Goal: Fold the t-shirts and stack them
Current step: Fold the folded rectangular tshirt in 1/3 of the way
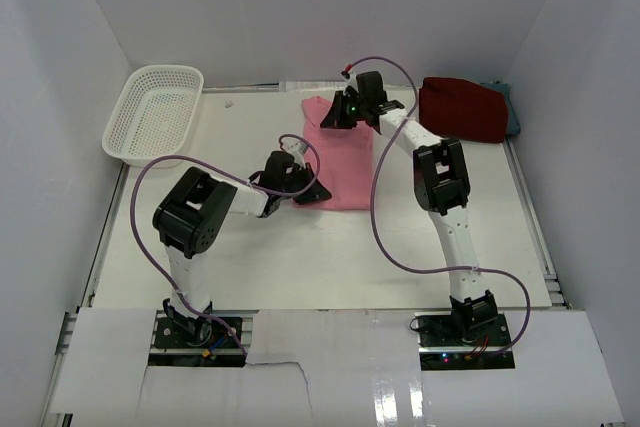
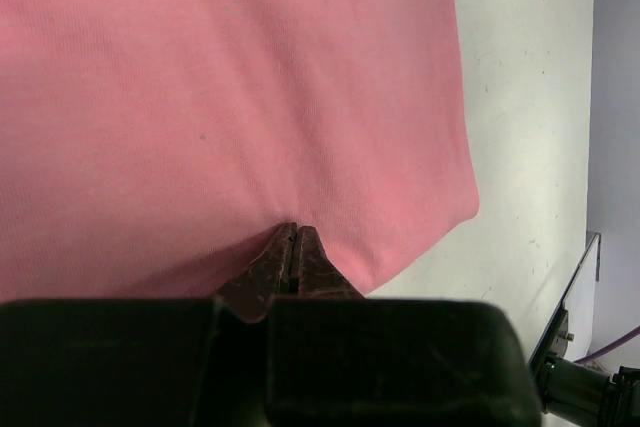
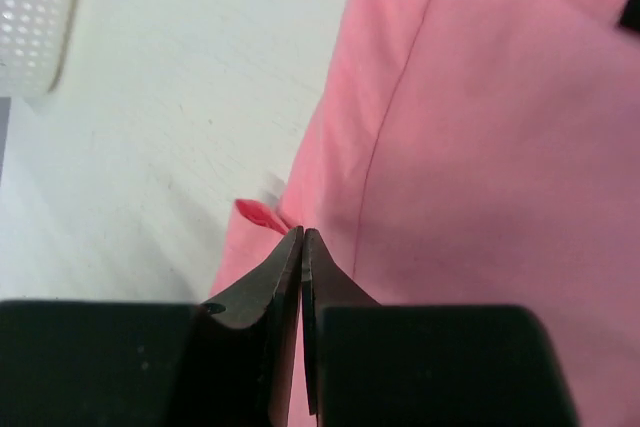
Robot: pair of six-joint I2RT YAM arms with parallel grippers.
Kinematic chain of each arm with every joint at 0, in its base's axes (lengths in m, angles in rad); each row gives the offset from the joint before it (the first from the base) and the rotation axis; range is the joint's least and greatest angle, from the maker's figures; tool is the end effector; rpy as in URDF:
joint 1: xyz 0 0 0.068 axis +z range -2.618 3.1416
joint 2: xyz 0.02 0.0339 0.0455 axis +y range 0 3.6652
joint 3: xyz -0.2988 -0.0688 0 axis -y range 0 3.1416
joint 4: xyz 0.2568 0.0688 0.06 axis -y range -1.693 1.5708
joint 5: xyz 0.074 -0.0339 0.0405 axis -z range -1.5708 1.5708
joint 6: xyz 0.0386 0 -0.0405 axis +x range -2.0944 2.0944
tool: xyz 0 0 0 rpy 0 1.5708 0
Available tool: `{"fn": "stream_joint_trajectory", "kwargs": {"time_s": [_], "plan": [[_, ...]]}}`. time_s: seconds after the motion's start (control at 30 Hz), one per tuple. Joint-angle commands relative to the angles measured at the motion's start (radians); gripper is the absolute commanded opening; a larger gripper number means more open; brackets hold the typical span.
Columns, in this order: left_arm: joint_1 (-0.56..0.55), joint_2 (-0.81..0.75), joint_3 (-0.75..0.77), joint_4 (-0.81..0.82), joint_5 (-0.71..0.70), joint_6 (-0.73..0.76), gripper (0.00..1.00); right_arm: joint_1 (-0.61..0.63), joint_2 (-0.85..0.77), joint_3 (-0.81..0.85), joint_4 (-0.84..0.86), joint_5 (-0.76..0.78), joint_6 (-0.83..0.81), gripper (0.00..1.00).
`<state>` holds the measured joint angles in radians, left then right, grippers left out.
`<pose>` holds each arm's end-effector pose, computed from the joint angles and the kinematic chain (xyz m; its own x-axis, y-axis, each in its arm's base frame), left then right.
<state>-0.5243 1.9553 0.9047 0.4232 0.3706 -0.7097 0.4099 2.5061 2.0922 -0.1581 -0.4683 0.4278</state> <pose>0.3400 -0.2128 0.1329 -0.8549 -0.2072 -0.4756 0.2154 0.6922 -0.6888 0.5533 0.2594 0.1838 -0.7437 0.0805 -0.6637 -0.4343 0.6965 0.5711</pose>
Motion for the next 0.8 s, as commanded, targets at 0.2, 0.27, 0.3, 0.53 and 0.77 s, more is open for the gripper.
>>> {"fn": "stream_joint_trajectory", "kwargs": {"time_s": [0.2, 0.27, 0.3, 0.53, 0.77], "plan": [[-0.051, 0.059, -0.044, -0.146, -0.045, 0.004, 0.0, -0.023, -0.239, -0.092, -0.041, -0.078, -0.069, 0.14], [-0.065, 0.06, -0.04, -0.146, -0.045, -0.031, 0.0, -0.031, -0.344, -0.186, -0.047, -0.081, -0.095, 0.2], [-0.072, 0.06, -0.038, -0.146, -0.053, -0.04, 0.0, -0.034, -0.386, -0.289, -0.052, -0.075, -0.104, 0.23], [-0.135, -0.005, -0.069, -0.161, -0.141, -0.142, 0.0, -0.043, -0.737, -0.712, -0.202, 0.117, -0.202, 0.47], [-0.134, -0.146, -0.02, -0.368, -0.235, -0.088, 0.04, -0.086, -0.961, -1.032, -0.196, 0.111, -0.205, 0.65]]}}
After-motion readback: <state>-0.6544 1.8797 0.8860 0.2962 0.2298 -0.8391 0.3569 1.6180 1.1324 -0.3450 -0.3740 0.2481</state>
